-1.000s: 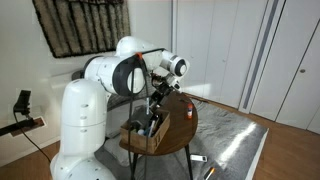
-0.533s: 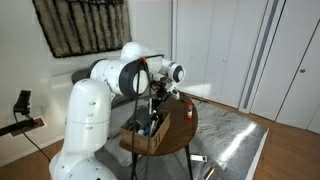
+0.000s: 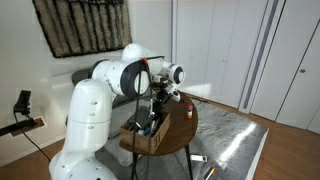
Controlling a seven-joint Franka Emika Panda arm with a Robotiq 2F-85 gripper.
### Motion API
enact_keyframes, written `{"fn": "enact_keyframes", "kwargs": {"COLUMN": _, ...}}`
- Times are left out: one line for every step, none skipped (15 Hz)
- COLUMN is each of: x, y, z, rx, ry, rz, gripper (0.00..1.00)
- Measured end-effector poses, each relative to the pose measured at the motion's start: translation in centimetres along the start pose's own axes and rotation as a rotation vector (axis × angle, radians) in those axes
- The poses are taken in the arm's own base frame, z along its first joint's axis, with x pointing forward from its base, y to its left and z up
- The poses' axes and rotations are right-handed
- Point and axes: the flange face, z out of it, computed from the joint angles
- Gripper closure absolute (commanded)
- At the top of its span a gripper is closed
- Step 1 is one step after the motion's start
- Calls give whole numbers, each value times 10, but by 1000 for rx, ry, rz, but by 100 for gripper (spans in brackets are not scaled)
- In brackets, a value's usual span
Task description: Slide the cardboard box to the right, remove the desktop pen and pencil basket from the cardboard basket and place it on the table
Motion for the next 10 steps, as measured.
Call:
{"fn": "enact_keyframes", "kwargs": {"x": 0, "y": 1, "z": -1, "rx": -2, "ry": 0, "rz": -6, "gripper": 100}}
{"fn": "enact_keyframes", "kwargs": {"x": -1, "y": 3, "z": -2, "rx": 0, "ry": 3, "rz": -11, "gripper": 99}}
{"fn": "enact_keyframes", "kwargs": {"x": -2, "y": 4, "z": -3, "rx": 3, "ry": 7, "rz": -16, "gripper": 99}}
{"fn": "enact_keyframes", "kwargs": {"x": -3, "y": 6, "z": -5, "rx": 7, "ry": 12, "rz": -23, "gripper": 99}}
{"fn": "enact_keyframes", "kwargs": {"x": -6, "y": 8, "z": -8, "rx": 12, "ry": 19, "rz": -29, "gripper": 99}}
{"fn": "enact_keyframes", "kwargs": {"x": -10, "y": 11, "z": -11, "rx": 19, "ry": 30, "rz": -38, "gripper": 99}}
{"fn": "enact_keyframes", "kwargs": {"x": -18, "y": 16, "z": -15, "rx": 29, "ry": 45, "rz": -48, "gripper": 99}}
{"fn": "enact_keyframes", "kwargs": {"x": -28, "y": 22, "z": -21, "rx": 45, "ry": 70, "rz": -54, "gripper": 99}}
{"fn": "enact_keyframes", "kwargs": {"x": -42, "y": 30, "z": -29, "rx": 65, "ry": 103, "rz": -60, "gripper": 99}}
{"fn": "enact_keyframes", "kwargs": {"x": -59, "y": 39, "z": -37, "rx": 89, "ry": 141, "rz": -66, "gripper": 99}}
